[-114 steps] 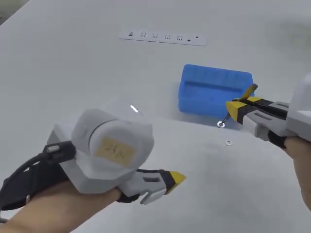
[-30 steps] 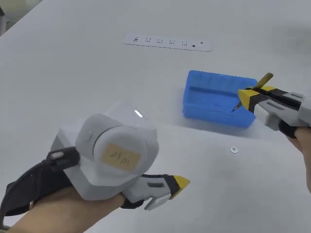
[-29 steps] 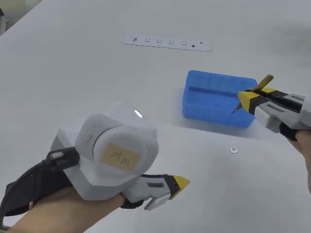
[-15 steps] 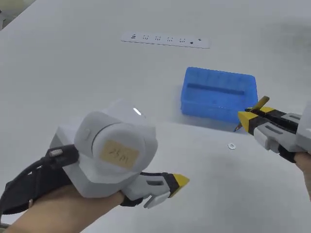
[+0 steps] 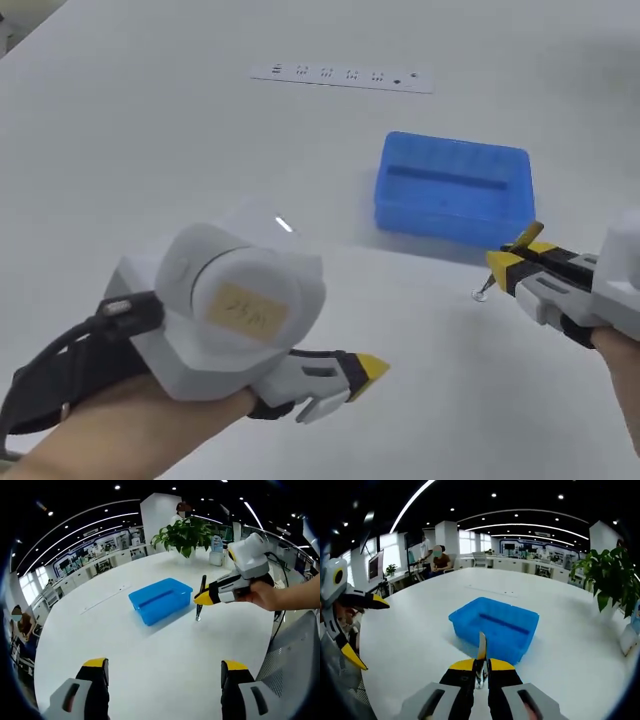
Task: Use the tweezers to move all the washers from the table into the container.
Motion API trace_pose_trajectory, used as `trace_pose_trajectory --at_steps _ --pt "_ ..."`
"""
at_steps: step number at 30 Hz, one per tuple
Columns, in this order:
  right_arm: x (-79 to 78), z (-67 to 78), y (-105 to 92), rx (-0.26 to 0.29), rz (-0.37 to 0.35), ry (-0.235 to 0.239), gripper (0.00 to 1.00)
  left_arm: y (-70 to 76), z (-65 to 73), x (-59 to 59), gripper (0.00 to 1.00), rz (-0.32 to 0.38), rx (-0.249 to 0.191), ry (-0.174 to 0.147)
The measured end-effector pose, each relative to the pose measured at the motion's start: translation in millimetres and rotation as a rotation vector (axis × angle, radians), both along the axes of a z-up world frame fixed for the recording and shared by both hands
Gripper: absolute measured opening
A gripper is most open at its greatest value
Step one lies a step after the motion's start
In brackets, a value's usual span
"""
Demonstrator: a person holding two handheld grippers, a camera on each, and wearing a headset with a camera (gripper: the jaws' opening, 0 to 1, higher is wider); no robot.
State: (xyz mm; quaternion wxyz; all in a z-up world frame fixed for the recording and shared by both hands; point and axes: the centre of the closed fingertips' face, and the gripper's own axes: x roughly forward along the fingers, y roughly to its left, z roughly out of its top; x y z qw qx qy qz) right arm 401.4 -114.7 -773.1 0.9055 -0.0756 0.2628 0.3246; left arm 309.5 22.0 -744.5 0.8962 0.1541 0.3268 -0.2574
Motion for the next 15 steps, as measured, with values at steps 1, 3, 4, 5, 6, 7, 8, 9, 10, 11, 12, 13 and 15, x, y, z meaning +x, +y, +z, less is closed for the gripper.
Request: trace_pose_trajectory --at_steps 1,3,4,5,6,7,8,9,10,11,12,13,15 --pt "-0.1 -0.6 0.3 0.001 0.001 0.002 0.05 -0.2 0.1 -0.1 0.96 0.0 -0.001 0.0" --pt "-0.6 -0.9 0.5 -0.006 0.006 -0.005 0.05 0.0 -0.3 -0.3 0.95 0.001 0.0 0.001" --pt "-0.6 -0.8 0.4 -0.01 0.006 -0.005 0.05 0.1 -0.6 -0.5 0.95 0.0 0.002 0.002" --pt "-0.6 -0.6 0.5 -0.009 0.006 -0.007 0.05 0.1 -0.8 -0.5 0.95 0.0 0.004 0.002" --pt "-0.9 -0.5 0.4 -0.01 0.006 -0.007 0.05 0.1 -0.7 -0.5 0.95 0.0 0.004 0.002" --pt "-0.8 -0.4 -0.1 -0.011 0.005 -0.008 0.05 0.1 -0.8 -0.3 0.95 0.0 0.003 0.002" --pt "-0.5 -0.1 -0.7 -0.012 0.003 -0.01 0.05 -0.2 -0.7 -0.1 0.95 0.0 0.002 0.001" --pt "-0.4 0.1 -1.1 -0.01 0.002 -0.01 0.05 -0.2 -0.5 0.0 0.95 0.0 0.002 0.001" --pt "-0.4 -0.4 -1.3 -0.01 0.001 -0.007 0.05 -0.3 -0.4 0.2 0.95 -0.002 0.004 0.001" --pt "-0.1 -0.2 -1.5 -0.005 0.0 -0.011 0.05 -0.4 -0.3 0.3 0.95 -0.002 0.004 0.0" --pt "0.1 -0.1 -1.6 -0.003 -0.001 -0.009 0.05 -0.6 -0.2 0.5 0.95 -0.004 0.004 0.0" --pt "0.1 -0.1 -1.6 -0.002 -0.001 -0.007 0.05 -0.7 -0.3 0.6 0.95 -0.004 0.004 0.001" --pt "0.0 0.0 -1.2 -0.002 0.0 -0.006 0.05 -1.0 0.1 1.1 0.95 -0.004 0.004 -0.001"
